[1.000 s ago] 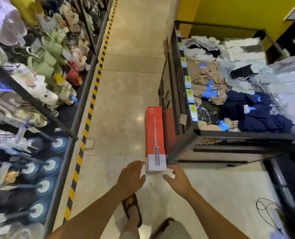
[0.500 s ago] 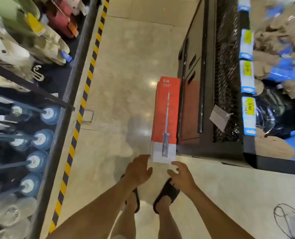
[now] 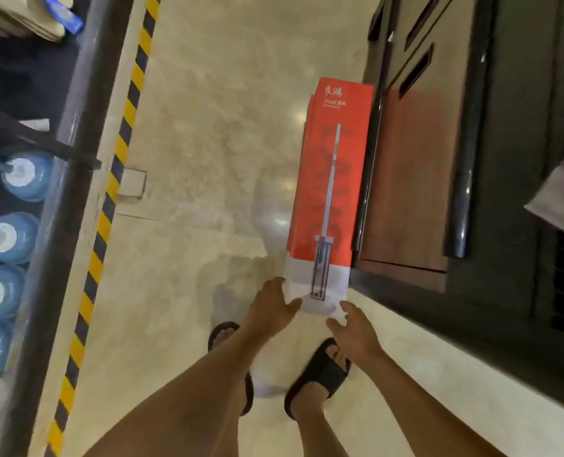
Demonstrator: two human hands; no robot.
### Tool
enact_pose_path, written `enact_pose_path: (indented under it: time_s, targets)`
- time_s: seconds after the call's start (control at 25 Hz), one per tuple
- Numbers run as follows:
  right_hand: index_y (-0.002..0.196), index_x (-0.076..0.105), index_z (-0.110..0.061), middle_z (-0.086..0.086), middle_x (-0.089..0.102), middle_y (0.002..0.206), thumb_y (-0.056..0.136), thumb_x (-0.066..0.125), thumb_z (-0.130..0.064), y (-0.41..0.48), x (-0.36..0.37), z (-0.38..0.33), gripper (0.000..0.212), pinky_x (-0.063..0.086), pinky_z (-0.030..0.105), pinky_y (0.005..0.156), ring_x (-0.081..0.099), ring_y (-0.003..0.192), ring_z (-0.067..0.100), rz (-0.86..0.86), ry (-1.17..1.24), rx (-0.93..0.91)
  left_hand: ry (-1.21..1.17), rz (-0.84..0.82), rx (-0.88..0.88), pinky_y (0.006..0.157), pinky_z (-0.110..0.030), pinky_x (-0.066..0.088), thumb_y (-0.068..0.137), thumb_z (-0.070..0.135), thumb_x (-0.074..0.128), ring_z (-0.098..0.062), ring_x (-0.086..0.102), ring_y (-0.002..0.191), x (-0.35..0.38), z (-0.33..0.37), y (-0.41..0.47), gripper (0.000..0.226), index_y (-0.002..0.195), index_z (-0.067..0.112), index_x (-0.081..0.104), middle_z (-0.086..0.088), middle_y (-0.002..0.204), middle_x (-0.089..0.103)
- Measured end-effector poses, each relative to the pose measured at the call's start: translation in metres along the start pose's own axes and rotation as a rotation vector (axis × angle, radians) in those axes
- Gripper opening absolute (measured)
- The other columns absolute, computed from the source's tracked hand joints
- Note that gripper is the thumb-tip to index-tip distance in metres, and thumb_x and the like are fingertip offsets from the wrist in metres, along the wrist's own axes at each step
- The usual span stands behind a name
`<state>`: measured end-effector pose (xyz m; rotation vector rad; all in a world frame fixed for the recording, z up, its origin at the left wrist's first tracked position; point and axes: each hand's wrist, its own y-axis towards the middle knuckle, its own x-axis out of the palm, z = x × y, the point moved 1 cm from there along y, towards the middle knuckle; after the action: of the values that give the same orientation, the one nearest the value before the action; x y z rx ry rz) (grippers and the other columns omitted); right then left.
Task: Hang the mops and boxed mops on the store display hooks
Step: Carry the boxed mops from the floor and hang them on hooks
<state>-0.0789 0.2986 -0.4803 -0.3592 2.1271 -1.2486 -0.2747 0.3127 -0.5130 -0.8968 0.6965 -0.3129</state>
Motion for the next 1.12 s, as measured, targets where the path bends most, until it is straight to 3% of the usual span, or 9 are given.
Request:
enact_pose_path:
  time_s: [0.08,0.12,0.24,0.32,0.52,0.68,0.84,0.96,1.12]
  targets:
    - [0.128,0.058,-0.025,-0.006,0.066,0.118,0.1,0.064,-0.016,0.023,0.004,0.005,0.03,0.044,0.008,0.072,0.065,0.108,0.017,0.014,0.081,0.018,-0.136,0.017,0.026,0.099,-0.045,0.059,0.084,0.056,0.073,-0.018,0.066,0.12,0.021,-0.014,0.037,0.067,0.14,0.024,0.056,0.003,0.135,0.065]
    - [0.126,0.056,-0.028,-0.009,0.064,0.113,0.099,0.065,-0.014,0.034,0.007,0.007,0.031,0.044,0.009,0.073,0.062,0.106,0.014,0.02,0.13,0.028,-0.203,0.032,0.037,0.096,-0.043,0.061,0.081,0.062,0.074,-0.015,0.069,0.116,0.028,-0.017,0.053,0.067,0.137,0.028,0.059,0.006,0.131,0.069]
    - [0.144,0.047,-0.028,-0.006,0.059,0.126,0.1,0.063,-0.01,0.062,0.014,0.01,0.05,0.05,0.03,0.099,0.057,0.12,0.016,0.038,0.293,0.061,-0.405,0.028,0.026,0.09,-0.034,0.06,0.082,0.064,0.076,-0.013,0.074,0.105,0.044,-0.015,0.093,0.058,0.125,0.027,0.065,0.01,0.116,0.075]
    - [0.148,0.044,-0.023,-0.003,0.058,0.127,0.102,0.057,-0.004,0.076,0.021,0.013,0.051,0.049,0.039,0.103,0.058,0.125,0.022,0.087,0.34,0.099,-0.52,-0.011,0.027,0.093,-0.038,0.061,0.085,0.065,0.073,-0.014,0.074,0.104,0.046,-0.008,0.113,0.059,0.126,0.024,0.067,0.006,0.116,0.076]
    - [0.131,0.054,-0.026,0.0,0.066,0.119,0.101,0.055,-0.007,0.089,0.028,0.018,0.036,0.057,0.03,0.082,0.065,0.104,0.019,0.129,0.38,0.184,-0.763,-0.101,0.018,0.074,-0.024,0.062,0.103,0.034,0.06,-0.012,0.078,0.088,0.039,0.001,0.125,0.041,0.13,0.004,0.067,-0.01,0.112,0.078]
    - [0.118,0.062,-0.014,0.005,0.069,0.108,0.096,0.057,-0.007,0.077,0.028,0.005,0.024,0.048,0.021,0.061,0.064,0.09,0.013,0.118,0.34,0.185,-0.742,-0.007,-0.067,0.084,-0.04,0.066,0.084,0.056,0.078,-0.018,0.08,0.084,0.016,-0.006,0.102,0.053,0.117,0.014,0.074,-0.005,0.103,0.082]
    - [0.104,0.061,-0.012,0.001,0.067,0.093,0.091,0.061,-0.006,0.039,0.023,-0.022,0.014,0.049,0.019,0.061,0.063,0.085,0.013,0.135,0.351,0.168,-0.79,0.006,-0.094,0.085,-0.052,0.065,0.066,0.068,0.085,-0.028,0.08,0.093,-0.021,-0.001,0.064,0.081,0.127,0.018,0.065,-0.007,0.111,0.079]
    - [0.106,0.066,-0.016,0.008,0.073,0.103,0.086,0.062,-0.014,0.012,0.029,-0.04,0.02,0.058,0.032,0.079,0.069,0.1,0.027,0.026,0.425,0.199,-0.709,0.054,-0.077,0.088,-0.048,0.064,0.067,0.068,0.084,-0.024,0.077,0.097,-0.043,0.001,0.037,0.08,0.127,0.021,0.059,-0.004,0.116,0.075]
    - [0.116,0.067,-0.013,0.011,0.074,0.11,0.086,0.064,-0.02,-0.026,0.034,-0.061,0.031,0.055,0.029,0.07,0.071,0.1,0.026,-0.095,0.468,0.241,-0.612,0.12,-0.083,0.086,-0.042,0.063,0.08,0.054,0.082,-0.021,0.073,0.095,-0.084,-0.001,-0.012,0.057,0.123,0.029,0.054,0.002,0.111,0.07]
